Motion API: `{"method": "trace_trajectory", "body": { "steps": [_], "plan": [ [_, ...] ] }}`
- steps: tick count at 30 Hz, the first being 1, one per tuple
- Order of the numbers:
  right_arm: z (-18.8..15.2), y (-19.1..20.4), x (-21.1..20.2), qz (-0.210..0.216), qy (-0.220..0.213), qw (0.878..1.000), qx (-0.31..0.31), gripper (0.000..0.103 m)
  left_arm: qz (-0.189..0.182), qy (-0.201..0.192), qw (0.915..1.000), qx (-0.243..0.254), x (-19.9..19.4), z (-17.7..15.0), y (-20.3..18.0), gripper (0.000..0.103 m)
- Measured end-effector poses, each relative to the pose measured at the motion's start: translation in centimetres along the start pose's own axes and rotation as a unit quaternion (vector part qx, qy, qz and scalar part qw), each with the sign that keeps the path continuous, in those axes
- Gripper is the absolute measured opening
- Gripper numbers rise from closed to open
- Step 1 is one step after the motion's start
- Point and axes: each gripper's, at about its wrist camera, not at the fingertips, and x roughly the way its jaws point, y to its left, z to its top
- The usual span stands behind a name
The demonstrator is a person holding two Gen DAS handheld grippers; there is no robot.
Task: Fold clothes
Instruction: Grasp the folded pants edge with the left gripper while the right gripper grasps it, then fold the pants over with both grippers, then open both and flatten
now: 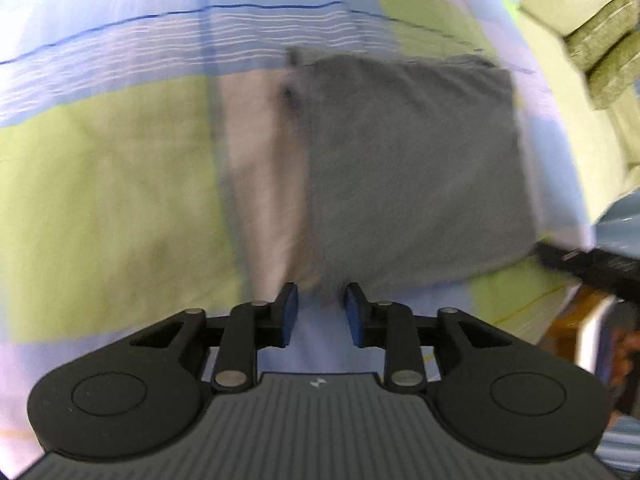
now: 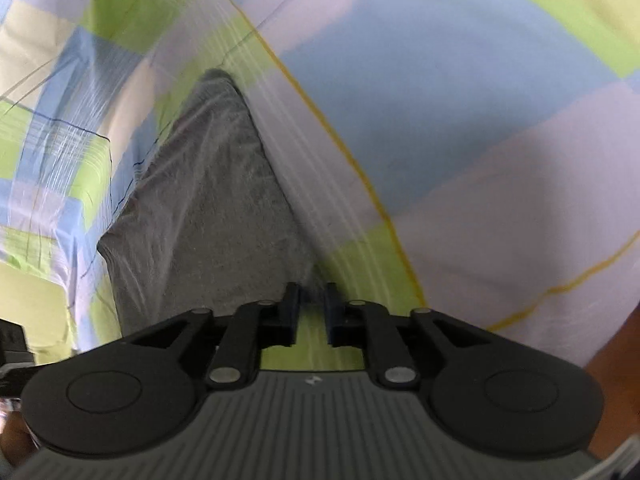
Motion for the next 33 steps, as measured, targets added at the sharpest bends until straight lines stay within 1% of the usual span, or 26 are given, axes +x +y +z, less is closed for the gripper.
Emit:
{"method": "trace_trajectory", "body": {
  "steps": [1,2,3,4,5,6,7,8,9,11,13,14,16,18,20,21,22,23,24,25,26,27,28,29,31,33],
  "plan": [
    [0.1,0.9,-1.2,-0.035,-0.024,0.999,-0.029,0.04,0.034,-0.008,0.9993,0.016,-0.8,-0.1,-0.1,0.034],
    [0.1,1.6,-2.0,-0.058,-0.042,0.996,-0.051,0.04,0.057,-0.026,0.9975,0.033,-1.8,0.1,-0.5,0.034],
    [0.4,2.3,-2.5,-0.058,-0.058,0.994,-0.076,0.039,0.062,-0.048,0.9959,0.045,-2.7,0.5,-0.9,0.034],
    [0.6,3.1,-3.3,-0.054,-0.08,0.989,-0.111,0.034,0.055,-0.063,0.9951,0.052,-3.2,0.9,-1.3,0.034],
    [1.1,3.9,-3.7,-0.039,-0.094,0.984,-0.143,0.029,0.035,-0.093,0.9929,0.066,-4.0,1.7,-2.3,0.034],
    [1.7,4.8,-3.6,-0.019,-0.096,0.98,-0.172,0.019,0.013,-0.116,0.99,0.078,-4.3,2.4,-3.4,0.035],
    [2.4,5.7,-3.1,-0.001,-0.091,0.976,-0.198,0.015,0.0,-0.131,0.9874,0.09,-4.3,2.9,-4.1,0.035],
    [3.3,6.9,-2.1,0.02,-0.087,0.969,-0.232,0.015,-0.015,-0.149,0.983,0.106,-4.0,3.6,-5.3,0.035],
    [3.7,7.8,-1.5,0.031,-0.086,0.964,-0.25,0.015,-0.013,-0.155,0.9812,0.115,-3.6,3.9,-5.7,0.035],
    [4.8,9.9,0.7,0.046,-0.083,0.951,-0.293,0.015,0.008,-0.175,0.9739,0.144,-1.6,5.2,-7.1,0.035],
    [6.1,10.8,2.7,0.053,-0.082,0.942,-0.321,0.015,0.029,-0.185,0.9711,0.148,0.2,6.2,-7.3,0.036],
    [6.8,11.2,3.9,0.053,-0.085,0.937,-0.334,0.015,0.043,-0.187,0.9703,0.147,1.1,6.6,-6.8,0.035],
    [8.6,11.0,6.1,0.042,-0.09,0.935,-0.341,0.014,0.066,-0.179,0.9722,0.135,2.5,7.0,-5.8,0.031],
    [10.0,10.4,7.2,0.046,-0.096,0.942,-0.319,0.008,0.067,-0.184,0.9712,0.136,2.9,7.0,-5.4,0.031],
    [10.6,9.9,7.1,0.059,-0.098,0.949,-0.293,0.008,0.078,-0.184,0.969,0.146,2.7,6.9,-5.8,0.031],
    [10.7,9.6,6.6,0.064,-0.101,0.952,-0.28,0.009,0.086,-0.184,0.9679,0.149,2.5,6.9,-6.0,0.031],
    [10.9,9.4,6.2,0.07,-0.105,0.956,-0.267,0.014,0.097,-0.185,0.9667,0.148,2.1,6.9,-6.4,0.032],
    [10.8,9.3,5.5,0.074,-0.11,0.957,-0.257,0.016,0.105,-0.186,0.9665,0.143,1.5,6.9,-6.6,0.033],
    [10.3,9.3,4.7,0.074,-0.113,0.958,-0.253,0.017,0.114,-0.187,0.9664,0.135,0.8,6.8,-6.9,0.042],
    [9.7,9.3,3.9,0.072,-0.114,0.958,-0.253,0.017,0.122,-0.188,0.9667,0.124,0.0,6.4,-7.2,0.046],
    [9.0,9.4,3.0,0.07,-0.115,0.958,-0.253,0.017,0.124,-0.187,0.9675,0.117,-0.7,5.9,-7.5,0.046],
    [8.4,9.4,2.2,0.068,-0.116,0.958,-0.252,0.018,0.121,-0.184,0.9686,0.116,-1.3,5.3,-7.8,0.046],
    [7.2,9.6,1.5,0.067,-0.112,0.956,-0.264,0.018,0.113,-0.176,0.971,0.116,-1.7,4.1,-8.6,0.046],
    [5.4,10.0,0.9,0.067,-0.101,0.95,-0.289,0.018,0.107,-0.168,0.9732,0.116,-1.6,3.3,-9.0,0.046],
    [2.9,10.6,0.8,0.071,-0.08,0.941,-0.322,0.017,0.102,-0.15,0.9767,0.115,-1.2,2.1,-9.5,0.05],
    [0.5,10.7,1.6,0.069,-0.052,0.934,-0.346,0.017,0.124,-0.116,0.9795,0.109,1.0,0.9,-10.1,0.05]
  ]
}}
